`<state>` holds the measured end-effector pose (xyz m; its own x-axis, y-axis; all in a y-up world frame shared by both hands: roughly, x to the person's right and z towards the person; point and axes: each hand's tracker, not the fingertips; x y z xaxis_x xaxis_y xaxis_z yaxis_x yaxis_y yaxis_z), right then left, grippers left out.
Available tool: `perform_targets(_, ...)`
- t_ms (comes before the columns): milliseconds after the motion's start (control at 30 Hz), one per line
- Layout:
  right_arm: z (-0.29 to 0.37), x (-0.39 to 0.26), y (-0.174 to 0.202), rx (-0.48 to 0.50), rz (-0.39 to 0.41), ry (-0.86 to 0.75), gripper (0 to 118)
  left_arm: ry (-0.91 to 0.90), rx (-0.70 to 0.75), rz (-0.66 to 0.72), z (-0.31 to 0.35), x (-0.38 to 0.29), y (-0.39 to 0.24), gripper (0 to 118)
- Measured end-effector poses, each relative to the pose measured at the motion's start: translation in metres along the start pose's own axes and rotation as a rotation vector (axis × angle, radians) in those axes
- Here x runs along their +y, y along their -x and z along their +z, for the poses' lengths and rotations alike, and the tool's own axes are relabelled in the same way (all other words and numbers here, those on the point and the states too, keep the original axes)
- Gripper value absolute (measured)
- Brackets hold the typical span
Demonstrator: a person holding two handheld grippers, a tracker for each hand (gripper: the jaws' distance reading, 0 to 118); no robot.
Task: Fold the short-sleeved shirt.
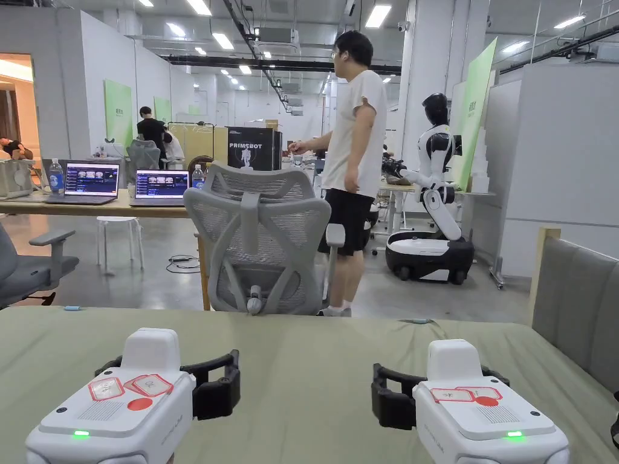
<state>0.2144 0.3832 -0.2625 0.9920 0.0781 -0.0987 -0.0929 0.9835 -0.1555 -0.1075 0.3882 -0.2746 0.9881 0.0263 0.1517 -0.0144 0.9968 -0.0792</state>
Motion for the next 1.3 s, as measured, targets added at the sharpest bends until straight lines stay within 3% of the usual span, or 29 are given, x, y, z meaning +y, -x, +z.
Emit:
perform_targets(267, 0.004, 0.003, 0.004, -0.041, 0.005, -0.04, 118, -0.034, 0.006, -0.044, 0.007, 0.006, -0.003, 118)
perform_targets(767, 0.001, 0.002, 0.006, -0.003, -0.039, -0.013, 118, -0.057, -0.009, -0.009, 0.016, 0.012, -0.002, 118)
perform_targets(1000, 0.006, 0.008, 0.008, 0.01, -0.122, -0.009, 118, -0.035, -0.01, -0.006, 0.014, 0.007, 0.0, 118)
perform_targets(1100, 0.008, 0.013, 0.005, -0.045, -0.19, 0.015, 118, -0.029, -0.01, -0.006, 0.015, 0.009, -0.001, 118)
perform_targets(1200, 0.01, 0.02, 0.004, -0.118, -0.207, 0.046, 118, -0.02, -0.008, -0.009, 0.014, 0.008, -0.002, 118)
perform_targets(1300, 0.013, 0.025, 0.002, -0.119, -0.227, 0.06, 118, -0.02, -0.009, -0.009, 0.015, 0.009, -0.006, 118)
